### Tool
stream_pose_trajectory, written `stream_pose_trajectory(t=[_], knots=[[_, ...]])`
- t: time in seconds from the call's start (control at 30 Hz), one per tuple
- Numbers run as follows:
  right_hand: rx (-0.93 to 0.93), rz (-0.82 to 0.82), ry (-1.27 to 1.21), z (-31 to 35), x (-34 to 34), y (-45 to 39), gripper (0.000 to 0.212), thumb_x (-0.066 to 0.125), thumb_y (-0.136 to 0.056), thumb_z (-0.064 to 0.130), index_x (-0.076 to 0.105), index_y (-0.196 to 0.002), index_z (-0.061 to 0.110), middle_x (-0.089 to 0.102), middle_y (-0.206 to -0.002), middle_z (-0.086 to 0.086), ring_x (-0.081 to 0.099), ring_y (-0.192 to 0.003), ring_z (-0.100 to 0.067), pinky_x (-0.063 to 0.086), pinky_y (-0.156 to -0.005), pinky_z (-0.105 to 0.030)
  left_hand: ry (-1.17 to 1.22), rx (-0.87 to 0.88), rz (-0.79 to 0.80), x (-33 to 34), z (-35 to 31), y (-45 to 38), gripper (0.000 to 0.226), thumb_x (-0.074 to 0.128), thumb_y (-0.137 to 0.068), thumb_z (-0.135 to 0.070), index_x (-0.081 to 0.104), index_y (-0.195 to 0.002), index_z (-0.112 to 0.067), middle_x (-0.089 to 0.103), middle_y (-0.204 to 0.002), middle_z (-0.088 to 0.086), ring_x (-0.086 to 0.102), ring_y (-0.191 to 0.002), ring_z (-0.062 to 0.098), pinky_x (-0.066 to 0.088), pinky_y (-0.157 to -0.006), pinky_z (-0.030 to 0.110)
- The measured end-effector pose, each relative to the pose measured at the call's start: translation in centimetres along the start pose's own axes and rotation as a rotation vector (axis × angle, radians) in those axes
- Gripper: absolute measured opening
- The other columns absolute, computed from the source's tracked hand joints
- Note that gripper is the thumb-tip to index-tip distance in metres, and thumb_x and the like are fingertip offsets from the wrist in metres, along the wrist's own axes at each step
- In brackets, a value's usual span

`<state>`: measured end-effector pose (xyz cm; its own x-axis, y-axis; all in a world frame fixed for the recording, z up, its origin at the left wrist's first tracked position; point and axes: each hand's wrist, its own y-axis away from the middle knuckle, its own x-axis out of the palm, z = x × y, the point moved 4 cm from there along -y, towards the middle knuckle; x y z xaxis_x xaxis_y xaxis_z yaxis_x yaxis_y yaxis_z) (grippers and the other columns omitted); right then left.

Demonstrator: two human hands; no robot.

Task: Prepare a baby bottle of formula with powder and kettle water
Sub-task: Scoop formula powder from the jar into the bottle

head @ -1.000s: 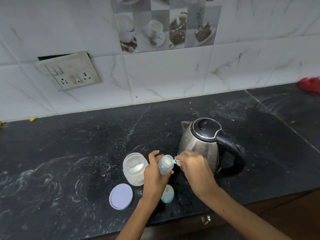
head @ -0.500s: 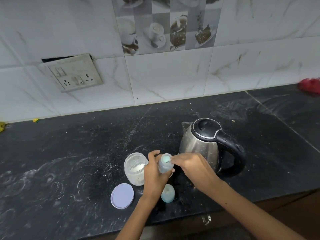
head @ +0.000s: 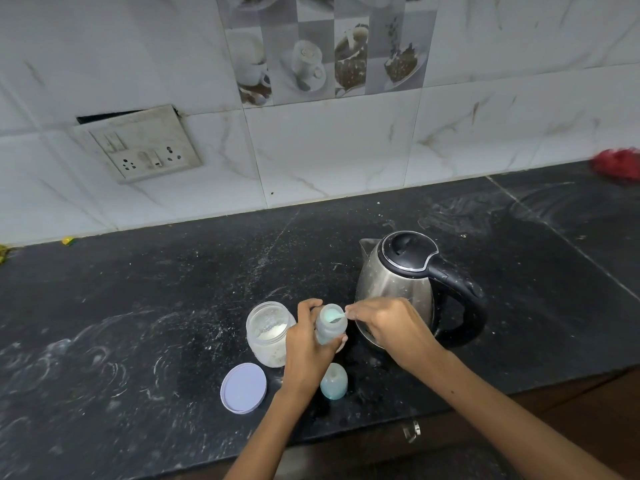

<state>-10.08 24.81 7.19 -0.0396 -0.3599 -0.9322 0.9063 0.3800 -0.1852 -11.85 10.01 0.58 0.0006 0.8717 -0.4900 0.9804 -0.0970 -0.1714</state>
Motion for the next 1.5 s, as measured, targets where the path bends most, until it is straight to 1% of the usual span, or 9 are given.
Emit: stream_pose_trajectory(t=[0.27, 0.33, 0.5, 0.57, 0.63, 0.77, 0.97, 1.43, 1.5], knots=[[0.056, 0.039, -0.026, -0.3, -0.4, -0.5, 0.021, 0.058, -0.086, 0.006, 0.073, -0.100, 0.005, 0.072, -0.095, -0.015, 0.064, -0.075, -0.021, 0.052, -0.072, -0.026, -0.005, -0.003, 0.020, 0.1, 0.0, 0.1, 0.067, 0.084, -0.066, -0.014, 0.038, -0.112, -0.027, 0.067, -0.098, -0.019, 0.060, -0.088, -0.012, 0.042, -0.072, 0.004], [0.053, -0.094, -0.105, -0.5, -0.8, -0.4, 0.021, 0.065, -0.079, -0.003, 0.077, -0.091, 0.009, 0.075, -0.085, -0.010, 0.069, -0.069, -0.021, 0.056, -0.066, -0.026, -0.001, -0.001, 0.011, 0.0, -0.1, 0.2, 0.066, 0.084, -0.066, -0.013, 0.038, -0.112, -0.026, 0.068, -0.099, -0.017, 0.058, -0.090, -0.015, 0.041, -0.073, 0.003], [0.213, -0.174, -0.278, -1.3, -1.2, -0.5, 0.025, 0.062, -0.082, -0.009, 0.079, -0.087, 0.008, 0.077, -0.081, -0.007, 0.056, -0.055, 0.007, 0.038, -0.061, 0.001, 0.010, 0.004, -0.001, 0.0, -0.2, 0.1, 0.066, 0.083, -0.067, -0.013, 0.037, -0.113, -0.027, 0.068, -0.103, -0.014, 0.059, -0.096, -0.008, 0.040, -0.074, 0.002], [0.144, -0.185, -0.244, -0.9, -1.7, -0.6, 0.025, 0.061, -0.083, -0.006, 0.079, -0.087, 0.010, 0.077, -0.086, -0.008, 0.070, -0.071, -0.010, 0.053, -0.070, -0.014, 0.020, -0.002, -0.013, -0.1, -0.3, 0.1, 0.065, 0.083, -0.068, -0.012, 0.038, -0.112, -0.026, 0.069, -0.102, -0.015, 0.059, -0.097, -0.007, 0.041, -0.075, 0.003], [-0.019, -0.196, -0.159, 0.3, -2.2, -0.2, 0.029, 0.051, -0.083, 0.002, 0.078, -0.079, 0.012, 0.075, -0.078, -0.010, 0.072, -0.070, -0.025, 0.060, -0.062, -0.036, 0.031, -0.003, -0.023, 0.0, -0.4, 0.0, 0.063, 0.082, -0.069, -0.012, 0.039, -0.112, -0.025, 0.069, -0.102, -0.015, 0.060, -0.096, -0.004, 0.043, -0.074, 0.005], [-0.247, -0.222, -0.069, 1.5, -2.3, 1.0, 0.014, 0.062, -0.078, 0.006, 0.076, -0.081, 0.009, 0.076, -0.080, -0.005, 0.073, -0.070, -0.017, 0.060, -0.057, -0.030, 0.046, 0.019, -0.037, -0.2, -0.5, -0.2, 0.061, 0.082, -0.070, -0.010, 0.039, -0.111, -0.023, 0.069, -0.102, -0.015, 0.063, -0.094, -0.001, 0.045, -0.074, 0.007], [-0.252, -0.272, -0.040, 0.9, -1.4, 1.5, 0.037, 0.088, -0.054, -0.009, 0.078, -0.085, 0.008, 0.078, -0.089, -0.004, 0.074, -0.081, -0.014, 0.060, -0.070, -0.024, 0.045, 0.026, -0.031, -0.1, -0.6, 0.0, 0.058, 0.082, -0.070, -0.011, 0.040, -0.109, -0.023, 0.070, -0.100, -0.014, 0.064, -0.092, 0.000, 0.045, -0.072, 0.008], [-0.209, -0.282, -0.048, 0.7, -1.6, 1.7, 0.026, 0.066, -0.063, 0.000, 0.078, -0.085, 0.006, 0.077, -0.089, -0.007, 0.075, -0.081, -0.016, 0.061, -0.072, -0.025, 0.059, 0.002, -0.027, 0.3, -0.5, -0.2, 0.060, 0.083, -0.068, -0.009, 0.038, -0.105, -0.023, 0.070, -0.097, -0.013, 0.065, -0.091, 0.001, 0.047, -0.072, 0.009], [-0.178, -0.260, -0.059, 0.5, -1.4, 1.3, 0.026, 0.064, -0.059, 0.000, 0.079, -0.077, 0.011, 0.077, -0.079, -0.004, 0.074, -0.069, -0.015, 0.061, -0.059, -0.025, 0.048, 0.000, -0.027, 0.3, -0.4, -0.2, 0.061, 0.083, -0.067, -0.010, 0.038, -0.106, -0.023, 0.070, -0.097, -0.013, 0.064, -0.091, 0.001, 0.046, -0.071, 0.008]])
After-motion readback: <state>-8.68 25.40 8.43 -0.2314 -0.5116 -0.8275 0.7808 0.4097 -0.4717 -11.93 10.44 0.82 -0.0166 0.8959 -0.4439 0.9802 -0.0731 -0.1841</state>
